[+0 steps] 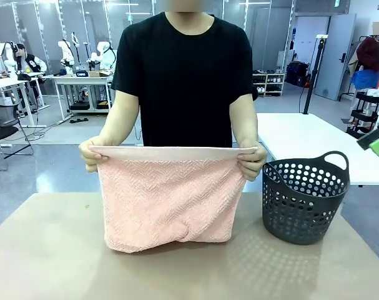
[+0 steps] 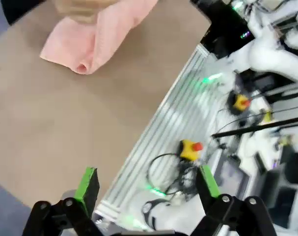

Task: Fold the towel.
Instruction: Grab the top end of the 100 cm Hotel Towel extended by the human.

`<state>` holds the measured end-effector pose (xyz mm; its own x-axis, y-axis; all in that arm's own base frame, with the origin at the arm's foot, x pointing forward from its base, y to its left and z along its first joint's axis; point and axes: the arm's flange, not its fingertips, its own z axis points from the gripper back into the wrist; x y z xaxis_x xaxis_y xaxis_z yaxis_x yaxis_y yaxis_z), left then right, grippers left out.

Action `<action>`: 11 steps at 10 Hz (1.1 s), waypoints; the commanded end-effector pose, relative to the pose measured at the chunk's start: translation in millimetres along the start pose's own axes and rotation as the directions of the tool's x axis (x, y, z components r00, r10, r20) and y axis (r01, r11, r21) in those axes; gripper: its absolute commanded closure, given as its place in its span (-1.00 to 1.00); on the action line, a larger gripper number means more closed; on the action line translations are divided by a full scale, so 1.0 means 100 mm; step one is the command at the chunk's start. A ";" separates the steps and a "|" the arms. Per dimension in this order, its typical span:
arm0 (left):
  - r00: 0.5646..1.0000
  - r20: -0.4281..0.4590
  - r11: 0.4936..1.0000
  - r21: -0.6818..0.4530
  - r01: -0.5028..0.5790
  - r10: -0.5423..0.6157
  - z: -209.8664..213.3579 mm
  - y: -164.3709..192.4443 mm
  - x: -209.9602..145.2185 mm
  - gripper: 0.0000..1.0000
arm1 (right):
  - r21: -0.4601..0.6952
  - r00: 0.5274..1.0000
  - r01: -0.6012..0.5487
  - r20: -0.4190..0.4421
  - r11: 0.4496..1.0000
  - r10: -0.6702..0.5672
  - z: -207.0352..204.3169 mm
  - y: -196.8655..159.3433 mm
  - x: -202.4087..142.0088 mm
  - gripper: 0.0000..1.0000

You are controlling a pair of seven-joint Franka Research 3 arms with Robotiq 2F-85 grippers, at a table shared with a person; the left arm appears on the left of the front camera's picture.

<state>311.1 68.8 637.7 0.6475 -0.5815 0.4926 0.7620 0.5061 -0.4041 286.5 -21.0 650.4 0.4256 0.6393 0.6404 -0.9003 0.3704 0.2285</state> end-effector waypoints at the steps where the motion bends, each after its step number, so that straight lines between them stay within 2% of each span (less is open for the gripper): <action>1: 0.984 -0.054 0.974 0.140 0.177 -0.171 -0.21 -0.27 0.28 -1.00 | -0.061 0.985 -0.135 -0.120 0.989 0.127 -0.17 0.04 0.26 -1.00; 4: 0.897 -0.254 0.893 0.181 0.412 -0.362 -0.48 -0.72 0.80 -1.00 | -0.051 0.903 -0.321 -0.318 0.946 0.289 -0.49 0.32 0.81 -1.00; 6: 0.867 -0.309 0.869 0.186 0.458 -0.391 -0.64 -0.82 0.90 -1.00 | -0.071 0.864 -0.384 -0.378 0.921 0.331 -0.63 0.45 1.02 -1.00; 7: 0.866 -0.312 0.872 0.176 0.457 -0.391 -0.70 -0.85 0.94 -1.00 | -0.083 0.865 -0.380 -0.385 0.921 0.322 -0.66 0.45 1.09 -1.00; 8: 0.863 -0.312 0.879 0.141 0.455 -0.397 -0.72 -0.87 0.92 -1.00 | -0.038 0.877 -0.370 -0.345 0.928 0.335 -0.64 0.50 0.96 -1.00; 11: 0.866 -0.307 0.876 0.157 0.455 -0.395 -0.69 -0.92 0.95 -1.00 | -0.038 0.877 -0.370 -0.345 0.928 0.335 -0.64 0.50 0.96 -1.00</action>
<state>304.6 -77.2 666.6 0.2515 -0.8995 0.3573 0.9649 0.2618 -0.0200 292.9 101.6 678.3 0.0758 0.9180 0.3892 -0.9918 0.1099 -0.0660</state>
